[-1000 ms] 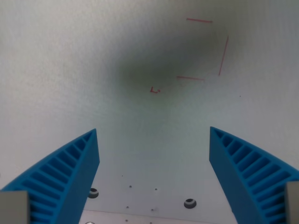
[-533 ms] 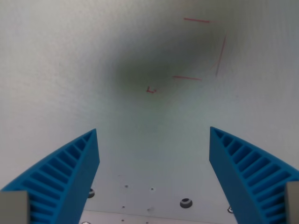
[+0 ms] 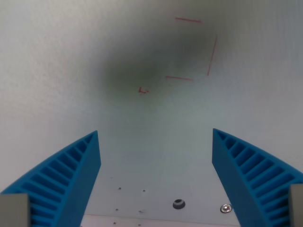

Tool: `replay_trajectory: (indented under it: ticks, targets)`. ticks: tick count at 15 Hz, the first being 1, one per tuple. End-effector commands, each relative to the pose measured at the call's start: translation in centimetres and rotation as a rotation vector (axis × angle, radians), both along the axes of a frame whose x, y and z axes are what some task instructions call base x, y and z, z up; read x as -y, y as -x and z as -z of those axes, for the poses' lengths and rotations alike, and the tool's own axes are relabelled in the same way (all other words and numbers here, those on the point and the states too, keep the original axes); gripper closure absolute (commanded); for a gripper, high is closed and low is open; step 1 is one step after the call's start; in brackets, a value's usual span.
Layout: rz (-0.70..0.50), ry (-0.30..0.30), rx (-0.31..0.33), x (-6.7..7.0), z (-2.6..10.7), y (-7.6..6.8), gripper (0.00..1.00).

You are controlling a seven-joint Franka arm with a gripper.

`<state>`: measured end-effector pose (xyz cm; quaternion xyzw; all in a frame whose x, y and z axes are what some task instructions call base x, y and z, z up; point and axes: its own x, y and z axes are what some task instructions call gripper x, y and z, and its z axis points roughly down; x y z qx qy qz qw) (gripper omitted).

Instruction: Rotate around base negative x

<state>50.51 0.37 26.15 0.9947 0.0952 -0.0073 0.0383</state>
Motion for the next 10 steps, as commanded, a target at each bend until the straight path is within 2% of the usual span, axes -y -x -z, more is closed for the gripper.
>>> replay_trajectory:
  ticks: [1, 10]
  targets:
    - [0.016, 0.188, 0.001, -0.27, -0.13, 0.01, 0.00]
    - [0.015, 0.293, 0.000, -0.27, -0.13, 0.01, 0.00]
